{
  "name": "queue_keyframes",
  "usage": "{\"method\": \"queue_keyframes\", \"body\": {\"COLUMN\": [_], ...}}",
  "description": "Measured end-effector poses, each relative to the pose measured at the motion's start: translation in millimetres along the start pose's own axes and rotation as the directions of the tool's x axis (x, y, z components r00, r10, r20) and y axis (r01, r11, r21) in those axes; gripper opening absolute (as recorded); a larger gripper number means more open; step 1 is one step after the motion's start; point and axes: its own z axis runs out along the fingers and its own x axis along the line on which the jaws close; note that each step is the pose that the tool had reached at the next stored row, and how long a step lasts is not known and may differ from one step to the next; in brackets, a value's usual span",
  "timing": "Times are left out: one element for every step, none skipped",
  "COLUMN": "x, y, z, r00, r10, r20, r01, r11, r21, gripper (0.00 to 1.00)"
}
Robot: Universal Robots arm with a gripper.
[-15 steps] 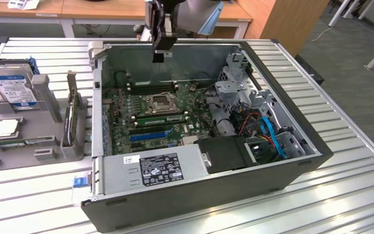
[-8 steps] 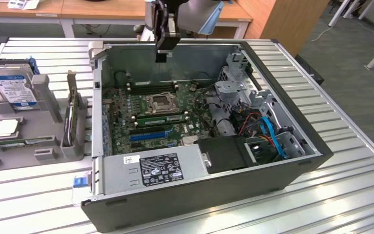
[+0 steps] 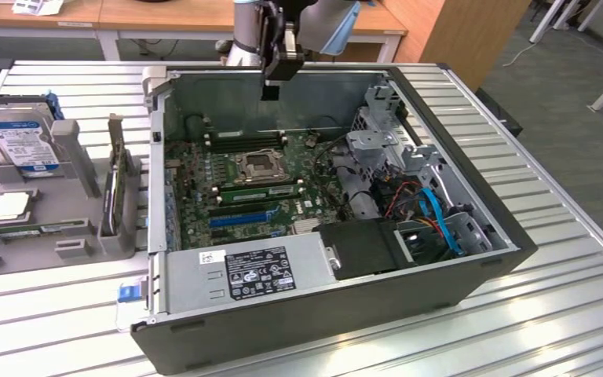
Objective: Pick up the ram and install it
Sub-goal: 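Press down the ram until it locks into place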
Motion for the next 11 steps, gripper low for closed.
{"method": "queue_keyframes", "body": {"x": [0.0, 0.0, 0.0, 0.0, 0.0, 0.0, 0.0, 0.0, 0.0, 0.0, 0.0], "y": [-1.3, -2.6, -3.8, -4.9, -6.0, -7.1, -7.9, -8.5, -8.8, -8.8, -8.8], "z": [0.0, -0.1, -0.2, -0.2, -0.2, -0.3, -0.3, -0.3, -0.3, -0.3, -0.3], "r00": [1.0000, 1.0000, 1.0000, 1.0000, 1.0000, 1.0000, 1.0000, 1.0000, 1.0000, 1.0000, 1.0000], "r10": [0.000, -0.001, -0.001, -0.001, -0.002, -0.002, -0.003, -0.003, -0.004, -0.004, -0.004], "r20": [0.0000, 0.0000, -0.0001, 0.0000, 0.0000, -0.0001, -0.0002, -0.0001, -0.0001, -0.0001, -0.0001], "r01": [0.000, 0.001, 0.001, 0.001, 0.002, 0.002, 0.003, 0.003, 0.004, 0.004, 0.004], "r11": [1.0000, 1.0000, 1.0000, 1.0000, 1.0000, 1.0000, 1.0000, 1.0000, 1.0000, 1.0000, 1.0000], "r21": [0.0000, 0.0000, 0.0000, 0.0000, 0.0000, 0.0000, -0.0001, -0.0001, 0.0000, 0.0000, 0.0000], "gripper": [0.10, 0.10, 0.10, 0.10, 0.10, 0.10, 0.10, 0.10, 0.10, 0.10, 0.10]}}
